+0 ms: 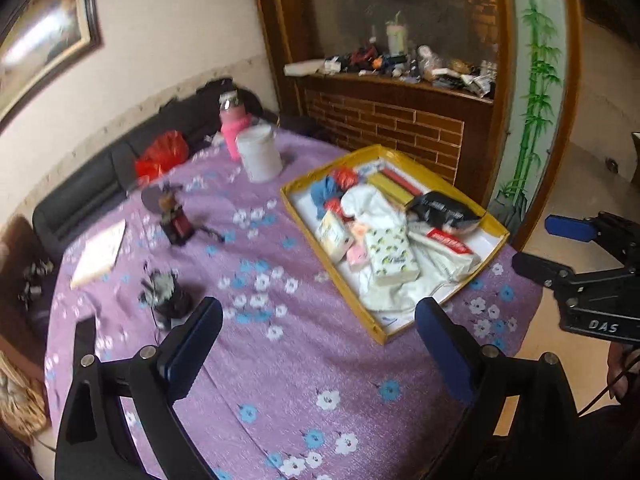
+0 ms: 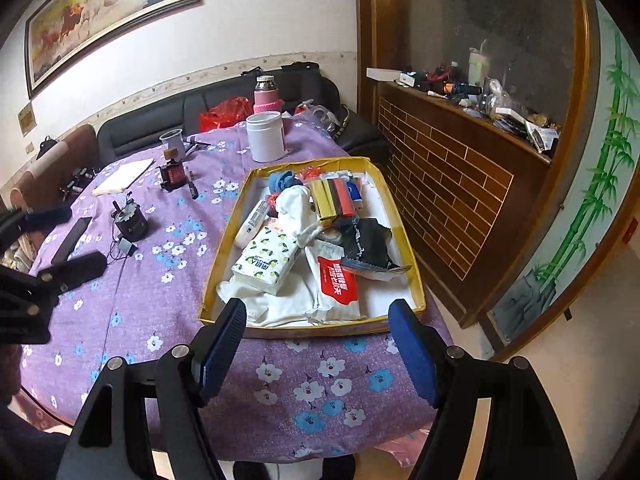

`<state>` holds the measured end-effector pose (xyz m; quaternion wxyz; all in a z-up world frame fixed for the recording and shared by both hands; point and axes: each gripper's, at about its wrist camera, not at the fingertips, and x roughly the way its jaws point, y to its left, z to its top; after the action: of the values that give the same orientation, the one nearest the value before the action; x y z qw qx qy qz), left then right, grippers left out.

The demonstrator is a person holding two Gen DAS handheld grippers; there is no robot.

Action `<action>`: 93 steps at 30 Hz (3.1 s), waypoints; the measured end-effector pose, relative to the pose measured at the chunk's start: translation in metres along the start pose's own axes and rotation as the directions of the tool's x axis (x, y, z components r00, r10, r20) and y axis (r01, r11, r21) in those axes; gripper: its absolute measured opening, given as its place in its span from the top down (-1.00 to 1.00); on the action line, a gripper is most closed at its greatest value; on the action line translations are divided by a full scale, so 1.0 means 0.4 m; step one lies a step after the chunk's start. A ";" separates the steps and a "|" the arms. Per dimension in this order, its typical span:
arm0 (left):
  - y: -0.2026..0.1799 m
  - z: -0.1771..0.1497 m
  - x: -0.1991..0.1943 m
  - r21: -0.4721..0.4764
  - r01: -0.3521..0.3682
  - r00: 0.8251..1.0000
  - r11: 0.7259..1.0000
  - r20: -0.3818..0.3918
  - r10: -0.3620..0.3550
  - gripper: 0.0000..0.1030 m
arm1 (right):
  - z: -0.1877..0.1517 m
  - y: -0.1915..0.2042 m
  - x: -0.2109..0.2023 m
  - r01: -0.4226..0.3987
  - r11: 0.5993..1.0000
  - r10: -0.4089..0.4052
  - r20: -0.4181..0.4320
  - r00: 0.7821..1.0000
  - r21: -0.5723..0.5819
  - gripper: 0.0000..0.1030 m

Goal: Organize soft objects

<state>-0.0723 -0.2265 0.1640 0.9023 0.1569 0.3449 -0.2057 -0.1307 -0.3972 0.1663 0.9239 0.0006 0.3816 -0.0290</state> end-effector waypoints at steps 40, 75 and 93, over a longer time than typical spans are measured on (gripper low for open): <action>-0.057 -0.040 0.126 0.103 -0.006 0.996 0.995 -0.089 0.016 -0.87 | -0.015 0.009 0.054 0.018 0.999 -0.015 -0.076 0.997 0.032 -0.54; -0.080 -0.036 0.186 0.106 0.054 0.988 0.993 -0.151 -0.038 -0.87 | -0.015 -0.029 0.076 0.041 0.997 -0.035 -0.095 0.995 0.060 -0.54; -0.080 -0.035 0.194 0.105 0.061 0.987 0.993 -0.157 -0.044 -0.87 | -0.007 -0.029 0.087 0.038 0.998 -0.032 -0.104 0.994 0.054 -0.54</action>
<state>-0.0427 -0.2688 0.0962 0.8572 0.2121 0.4060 -0.2352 -0.1086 -0.4104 0.1401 0.9020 0.0211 0.4276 -0.0557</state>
